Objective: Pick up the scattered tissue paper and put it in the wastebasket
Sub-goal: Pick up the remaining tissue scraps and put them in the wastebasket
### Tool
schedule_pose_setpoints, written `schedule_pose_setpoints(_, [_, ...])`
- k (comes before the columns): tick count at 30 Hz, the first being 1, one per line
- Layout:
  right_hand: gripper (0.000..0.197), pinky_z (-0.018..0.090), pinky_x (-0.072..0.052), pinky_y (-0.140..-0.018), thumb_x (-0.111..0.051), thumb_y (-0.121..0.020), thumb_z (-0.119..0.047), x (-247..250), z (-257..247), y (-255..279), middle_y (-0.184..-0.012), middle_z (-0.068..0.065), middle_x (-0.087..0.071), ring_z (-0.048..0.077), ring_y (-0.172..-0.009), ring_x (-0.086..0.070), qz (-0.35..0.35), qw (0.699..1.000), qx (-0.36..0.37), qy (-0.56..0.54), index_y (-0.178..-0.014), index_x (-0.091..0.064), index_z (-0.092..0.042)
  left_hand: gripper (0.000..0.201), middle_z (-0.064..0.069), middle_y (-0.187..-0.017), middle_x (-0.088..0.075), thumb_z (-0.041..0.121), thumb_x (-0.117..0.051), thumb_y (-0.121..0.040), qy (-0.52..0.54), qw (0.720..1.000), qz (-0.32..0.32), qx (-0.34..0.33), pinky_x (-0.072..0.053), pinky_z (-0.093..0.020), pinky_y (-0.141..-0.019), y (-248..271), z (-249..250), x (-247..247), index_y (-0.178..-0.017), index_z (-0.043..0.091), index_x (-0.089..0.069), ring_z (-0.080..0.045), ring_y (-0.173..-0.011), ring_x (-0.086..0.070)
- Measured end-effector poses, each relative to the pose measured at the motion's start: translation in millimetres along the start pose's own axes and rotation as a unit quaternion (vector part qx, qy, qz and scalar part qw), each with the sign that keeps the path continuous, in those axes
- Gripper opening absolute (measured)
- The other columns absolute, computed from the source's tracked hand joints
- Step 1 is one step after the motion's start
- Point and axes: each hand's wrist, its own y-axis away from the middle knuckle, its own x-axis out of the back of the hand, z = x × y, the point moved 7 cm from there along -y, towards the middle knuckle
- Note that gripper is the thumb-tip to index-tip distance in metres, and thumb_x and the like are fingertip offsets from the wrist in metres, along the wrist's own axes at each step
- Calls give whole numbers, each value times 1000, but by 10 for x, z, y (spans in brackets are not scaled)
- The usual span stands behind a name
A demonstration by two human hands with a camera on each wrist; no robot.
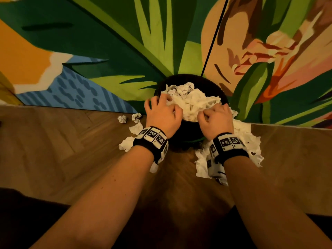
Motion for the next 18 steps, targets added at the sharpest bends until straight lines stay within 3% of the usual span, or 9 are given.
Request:
schedule_pose_setpoints(4, [28,39,-34,-93,-48,-91,-37,240,-152,-6,-99,3,-56,26,-105,-42,77,994,2,-77,-102,-71,-25,43,4,-126,-51,38,-31,-93,135,986,84,48,-26,-41,-104,-5,-239,206,-94,29,-73,-20,-119,-38])
schedule_pose_setpoints(6, [27,38,-36,-91,-48,-90,-35,377,-325,-43,-96,-1,-53,24,-104,-43,109,986,23,-122,-103,-69,-25,44,3,-123,-52,40,-28,-93,170,974,116,91,-30,-40,-99,-27,-467,256,-100,30,-70,-20,-117,-41])
schedule_pose_setpoints(8, [25,33,-37,-86,-48,-90,-32,469,-577,-84,-91,-7,-48,18,-97,-44,124,972,67,-190,-99,-69,-22,47,-1,-123,-52,44,-25,-91,173,967,105,153,-34,-44,-98,-37,-783,186,-103,29,-68,-24,-117,-43])
schedule_pose_setpoints(12, [21,16,-42,-71,-46,-89,-32,309,-1192,-44,-85,-13,-58,1,-80,-53,21,941,136,-308,-91,-66,-27,34,-8,-136,-46,39,-43,-94,103,955,-5,279,-37,-49,-99,170,-1504,-186,-120,27,-61,-34,-125,-41])
schedule_pose_setpoints(14, [18,10,-39,-56,-48,-90,-33,83,-1426,74,-68,-16,-59,-1,-66,-55,-62,928,147,-338,-90,-66,-31,41,-11,-144,-40,39,-48,-94,62,938,-100,325,-37,-52,-103,434,-1799,-441,-133,25,-52,-37,-130,-38])
schedule_pose_setpoints(16, [16,15,-40,-49,-51,-90,-31,-242,-1565,196,-55,-13,-55,3,-54,-53,-138,918,143,-343,-90,-67,-30,52,-11,-148,-35,42,-53,-93,29,919,-195,342,-37,-53,-106,718,-1998,-701,-141,26,-43,-37,-134,-36])
schedule_pose_setpoints(18, [16,24,-49,-56,-53,-89,-31,-622,-1591,315,-54,-11,-53,5,-54,-53,-208,916,125,-320,-91,-68,-30,64,-7,-155,-27,45,-57,-91,7,903,-284,322,-34,-53,-110,974,-2084,-965,-148,32,-31,-37,-138,-31])
